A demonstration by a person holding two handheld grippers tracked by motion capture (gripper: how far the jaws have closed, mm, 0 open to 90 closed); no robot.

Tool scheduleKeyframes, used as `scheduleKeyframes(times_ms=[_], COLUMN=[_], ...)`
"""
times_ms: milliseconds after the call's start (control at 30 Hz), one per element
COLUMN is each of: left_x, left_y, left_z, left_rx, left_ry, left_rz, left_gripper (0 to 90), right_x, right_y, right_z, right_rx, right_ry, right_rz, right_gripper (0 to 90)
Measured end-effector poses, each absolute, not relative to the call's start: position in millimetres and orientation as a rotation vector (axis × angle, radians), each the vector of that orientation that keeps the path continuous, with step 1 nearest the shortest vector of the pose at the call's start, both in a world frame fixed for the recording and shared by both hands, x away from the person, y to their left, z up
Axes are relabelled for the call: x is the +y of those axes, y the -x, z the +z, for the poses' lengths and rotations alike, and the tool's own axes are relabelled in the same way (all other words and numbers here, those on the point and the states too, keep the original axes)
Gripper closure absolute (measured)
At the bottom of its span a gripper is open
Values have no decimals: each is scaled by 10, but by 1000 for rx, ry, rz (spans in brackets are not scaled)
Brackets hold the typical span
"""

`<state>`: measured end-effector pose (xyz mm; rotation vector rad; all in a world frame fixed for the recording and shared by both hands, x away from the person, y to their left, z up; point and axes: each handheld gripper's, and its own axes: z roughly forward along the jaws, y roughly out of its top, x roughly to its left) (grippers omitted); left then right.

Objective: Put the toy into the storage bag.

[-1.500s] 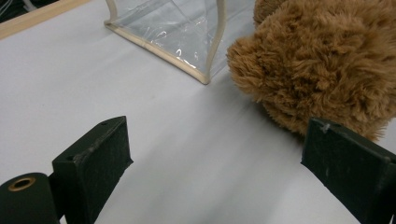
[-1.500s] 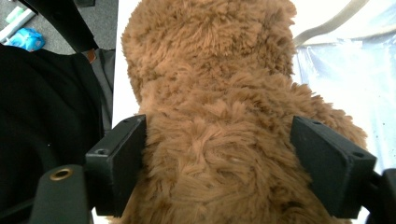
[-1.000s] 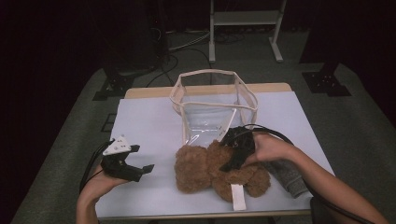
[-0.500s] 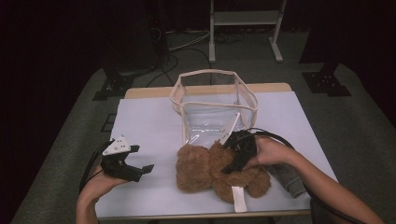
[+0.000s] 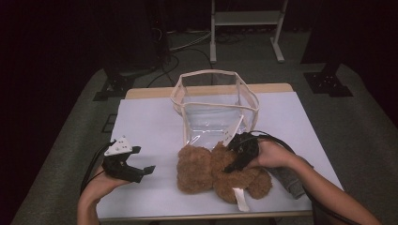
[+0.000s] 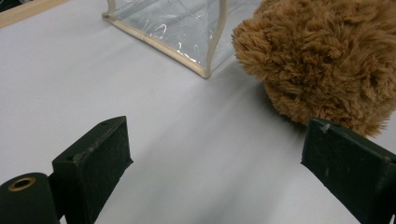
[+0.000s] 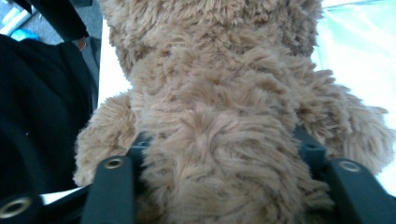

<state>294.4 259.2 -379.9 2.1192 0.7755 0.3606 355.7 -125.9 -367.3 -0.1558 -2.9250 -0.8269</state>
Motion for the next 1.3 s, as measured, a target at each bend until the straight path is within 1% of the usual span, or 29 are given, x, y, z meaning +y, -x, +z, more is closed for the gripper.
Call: scheduleKeyframes(times_ms=[100, 133, 167, 500, 767, 1300], left_x=[2593, 2594, 2595, 2614, 2642, 2701], left_y=[-2943, -2944, -2943, -2941, -2926, -2914], left_z=[-3800, -3799, -3800, -3806, -3792, -3775], left_rx=[777, 777, 777, 787, 794, 805], left_ry=[-2119, -2119, -2120, -2114, -2103, -2092], left_rz=[362, 361, 362, 362, 373, 381], left_gripper=[70, 70, 70, 70, 70, 70], right_x=[-1284, -1284, -1291, -1325, -1291, -1357], right_y=[-3550, -3550, -3545, -3559, -3548, -3554], right_z=[-3661, -3661, -3644, -3488, -3395, -3188], right_rx=[-2921, -2921, -2919, -2911, -2928, -2894], right_ry=[175, 175, 172, 163, 123, 87], right_rz=[-857, -857, -871, -930, -931, -979], right_gripper=[503, 503, 530, 602, 628, 634])
